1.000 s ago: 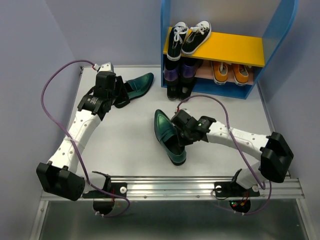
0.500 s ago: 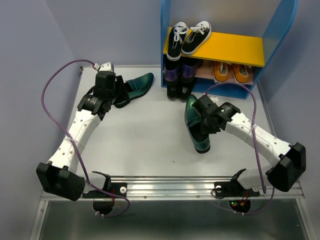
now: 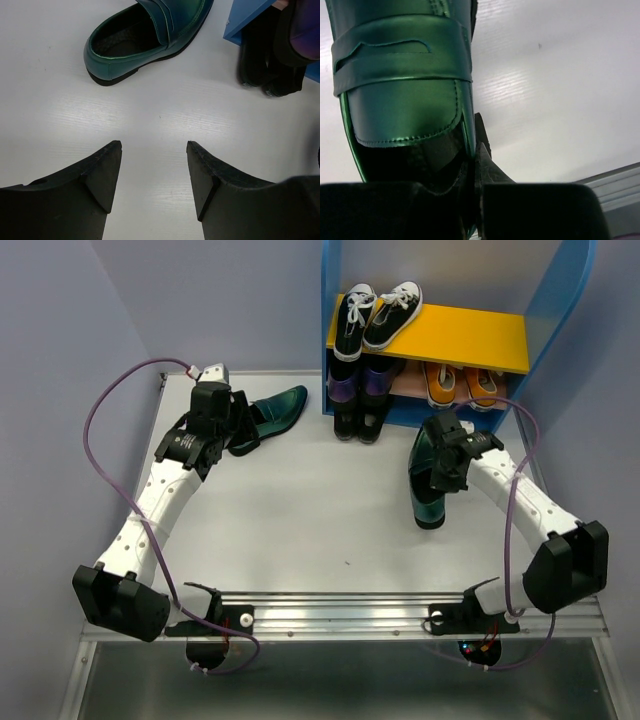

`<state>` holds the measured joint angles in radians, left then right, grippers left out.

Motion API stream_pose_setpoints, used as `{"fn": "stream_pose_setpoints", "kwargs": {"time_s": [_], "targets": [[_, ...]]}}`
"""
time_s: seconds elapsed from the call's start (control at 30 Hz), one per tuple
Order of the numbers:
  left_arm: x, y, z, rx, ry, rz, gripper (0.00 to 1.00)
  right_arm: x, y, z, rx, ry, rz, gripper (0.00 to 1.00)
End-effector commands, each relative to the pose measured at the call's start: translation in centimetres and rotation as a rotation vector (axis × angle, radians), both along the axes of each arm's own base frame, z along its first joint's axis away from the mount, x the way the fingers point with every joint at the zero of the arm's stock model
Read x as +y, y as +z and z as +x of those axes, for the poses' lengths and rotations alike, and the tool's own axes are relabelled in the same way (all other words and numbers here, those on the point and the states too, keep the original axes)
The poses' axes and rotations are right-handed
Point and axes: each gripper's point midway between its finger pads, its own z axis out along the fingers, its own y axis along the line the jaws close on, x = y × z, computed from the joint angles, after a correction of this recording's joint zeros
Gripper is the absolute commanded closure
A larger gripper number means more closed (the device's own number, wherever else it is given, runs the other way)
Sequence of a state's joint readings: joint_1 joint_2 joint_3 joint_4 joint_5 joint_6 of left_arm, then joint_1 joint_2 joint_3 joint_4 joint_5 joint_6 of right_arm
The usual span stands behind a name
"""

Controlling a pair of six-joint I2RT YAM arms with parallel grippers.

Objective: Place and organize the shoes onto the shoe shelf

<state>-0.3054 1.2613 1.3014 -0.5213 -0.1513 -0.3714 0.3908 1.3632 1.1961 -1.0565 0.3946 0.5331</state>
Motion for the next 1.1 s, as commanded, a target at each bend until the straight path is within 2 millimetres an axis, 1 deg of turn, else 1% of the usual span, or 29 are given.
{"fn": "stream_pose_setpoints", "kwargs": {"time_s": [0.0,0.03,0.07,0.1,0.17,0.2,0.27,0.3,0.33,0.37,0.4,0.43,0.47,0.5,0.57,0.6,0.63,0.67,0.73,0.77,0.93,1.07], "targets": [[0.7,1.4,-0.2,-0.050,0.003,0.024,0.34,0.4,0.6,6.0,-0.121,0.027,0.032,0.99],[0.9,1.5,-0.2,-0.052,0.007,0.028,0.34,0.6,0.4,6.4,-0.120,0.035,0.030,0.99],[1.1,1.7,-0.3,-0.057,0.013,0.031,0.34,0.3,0.3,6.9,-0.123,0.029,0.022,0.99],[1.1,1.8,-0.4,-0.062,0.012,0.031,0.34,-0.1,0.2,7.9,-0.132,0.018,0.028,0.99],[1.1,1.8,-0.5,-0.062,0.010,0.026,0.34,-0.3,0.2,8.8,-0.146,0.012,0.051,0.99],[1.1,1.9,-0.5,-0.066,0.011,0.022,0.34,-1.0,0.6,9.6,-0.163,-0.006,0.055,0.99],[0.8,1.7,-0.5,-0.066,0.003,0.013,0.34,-1.4,1.0,11.2,-0.194,-0.008,0.067,0.99],[0.7,1.6,-0.4,-0.065,-0.001,0.010,0.34,-1.6,0.7,11.5,-0.194,-0.009,0.071,0.99],[0.7,1.5,-0.4,-0.062,-0.003,0.007,0.34,-2.1,1.4,12.5,-0.226,-0.016,0.078,0.99],[0.6,1.3,-0.5,-0.059,-0.006,0.002,0.35,-1.7,1.5,13.0,-0.232,-0.002,0.093,0.99],[0.5,1.3,-0.5,-0.059,-0.010,0.003,0.35,-2.0,0.9,13.6,-0.221,-0.002,0.089,0.99],[0.5,1.3,-0.5,-0.057,-0.011,0.002,0.35,-2.1,1.3,14.5,-0.240,-0.002,0.093,0.99],[0.5,1.4,-0.6,-0.062,-0.010,0.002,0.35,-2.1,0.6,15.0,-0.226,0.007,0.085,0.99],[0.6,1.4,-0.6,-0.062,-0.008,0.000,0.35,-2.0,0.5,15.4,-0.230,0.008,0.085,0.99],[0.6,1.7,-0.7,-0.069,-0.012,-0.003,0.35,-2.7,0.7,16.7,-0.247,-0.010,0.097,0.99],[0.6,1.6,-0.8,-0.066,-0.012,-0.003,0.35,-2.5,0.6,17.1,-0.250,-0.008,0.103,0.99],[0.5,1.7,-0.8,-0.067,-0.013,-0.004,0.35,-2.8,0.0,17.7,-0.244,-0.019,0.106,0.99],[0.5,1.6,-0.9,-0.064,-0.013,-0.003,0.35,-2.6,0.3,18.4,-0.256,-0.017,0.116,0.99],[0.6,1.6,-0.9,-0.064,-0.010,-0.005,0.35,-2.5,-0.5,19.2,-0.247,-0.026,0.119,0.99],[0.6,1.6,-1.0,-0.064,-0.010,-0.005,0.35,-2.9,-0.5,19.6,-0.256,-0.039,0.120,0.99],[0.9,1.9,-1.2,-0.068,0.000,-0.002,0.35,-3.1,-0.6,21.5,-0.305,-0.067,0.113,0.99],[0.9,2.0,-1.3,-0.070,0.001,-0.004,0.35,-3.3,-0.5,22.4,-0.350,-0.086,0.109,0.99]]}}
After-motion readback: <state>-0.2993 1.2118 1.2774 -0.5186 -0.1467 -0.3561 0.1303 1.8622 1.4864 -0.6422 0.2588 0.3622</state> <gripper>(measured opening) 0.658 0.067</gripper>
